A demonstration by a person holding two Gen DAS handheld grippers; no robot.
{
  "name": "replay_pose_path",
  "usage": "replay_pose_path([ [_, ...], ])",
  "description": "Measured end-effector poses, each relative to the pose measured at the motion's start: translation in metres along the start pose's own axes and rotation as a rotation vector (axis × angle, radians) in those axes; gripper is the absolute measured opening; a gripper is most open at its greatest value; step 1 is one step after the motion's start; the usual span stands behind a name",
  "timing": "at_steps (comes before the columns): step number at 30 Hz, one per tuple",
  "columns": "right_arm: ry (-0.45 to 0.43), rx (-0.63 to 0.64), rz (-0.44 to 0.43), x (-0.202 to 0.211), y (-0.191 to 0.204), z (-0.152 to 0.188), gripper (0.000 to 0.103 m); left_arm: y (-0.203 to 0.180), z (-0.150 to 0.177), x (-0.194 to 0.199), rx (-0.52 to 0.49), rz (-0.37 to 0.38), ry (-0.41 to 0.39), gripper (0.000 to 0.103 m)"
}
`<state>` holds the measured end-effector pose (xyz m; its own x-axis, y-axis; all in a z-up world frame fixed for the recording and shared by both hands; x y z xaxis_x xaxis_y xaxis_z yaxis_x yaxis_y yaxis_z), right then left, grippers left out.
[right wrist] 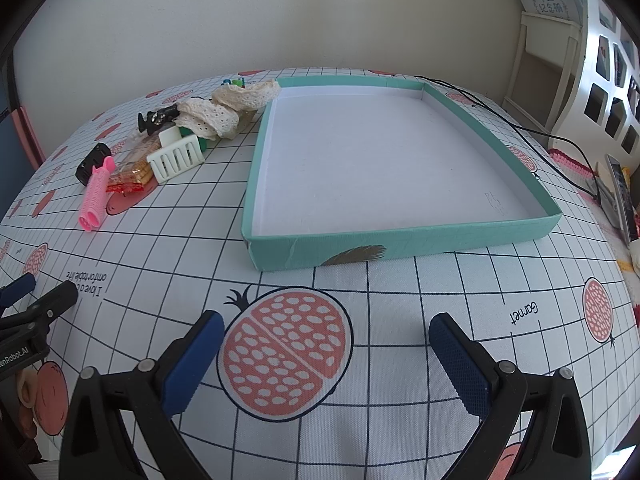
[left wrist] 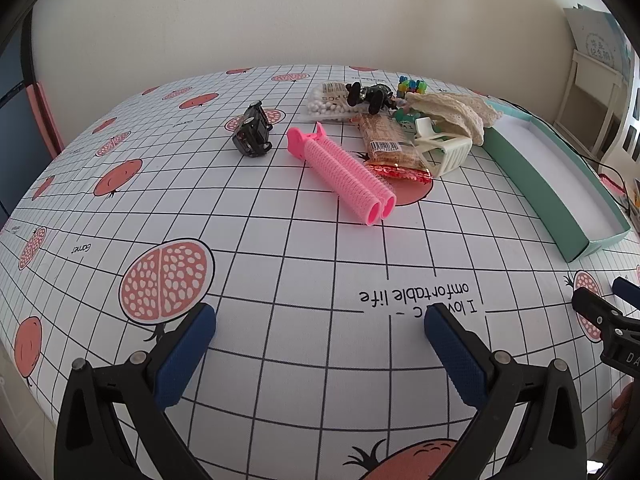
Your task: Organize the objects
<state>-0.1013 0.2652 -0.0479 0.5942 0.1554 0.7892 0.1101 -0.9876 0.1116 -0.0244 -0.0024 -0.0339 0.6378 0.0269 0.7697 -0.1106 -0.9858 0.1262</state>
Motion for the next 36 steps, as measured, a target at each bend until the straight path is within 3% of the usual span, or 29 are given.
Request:
replay_pose_path([
  [14,0.011,0.016,-0.015,0.008,0.004,-0.004,0.103,0.006,-0.011,0.007,0.007,0.019,0.016,0.103],
  [21,-0.032,0.043,-0.062,0.030,0.021,-0.017,0.103,0.017,-0.050,0.029,0.025,0.019,-0.018,0.103],
  [28,-0.065,0.123,-0.106,0.062,0.048,-0.059,0.103,0.017,-0.091,0.038,0.055,0.045,-0.020,0.103],
  [36,-0.058,0.188,-0.151,0.073,0.069,-0.097,0.103,0.019,-0.135,0.039,0.121,0.078,0.025,0.103],
])
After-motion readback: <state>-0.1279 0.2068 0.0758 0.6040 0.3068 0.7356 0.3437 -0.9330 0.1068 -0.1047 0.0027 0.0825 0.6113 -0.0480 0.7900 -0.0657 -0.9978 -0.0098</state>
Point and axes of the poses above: each gripper's, at about its wrist camera, not at the fingertips, and x roughly against the way its jaws point, y to its left, z to its underside, the point moved 4 cm from there along -x, roughly the way its jaws point, and after that the axes turned 12 degrees about -x, right-handed, at the moved point
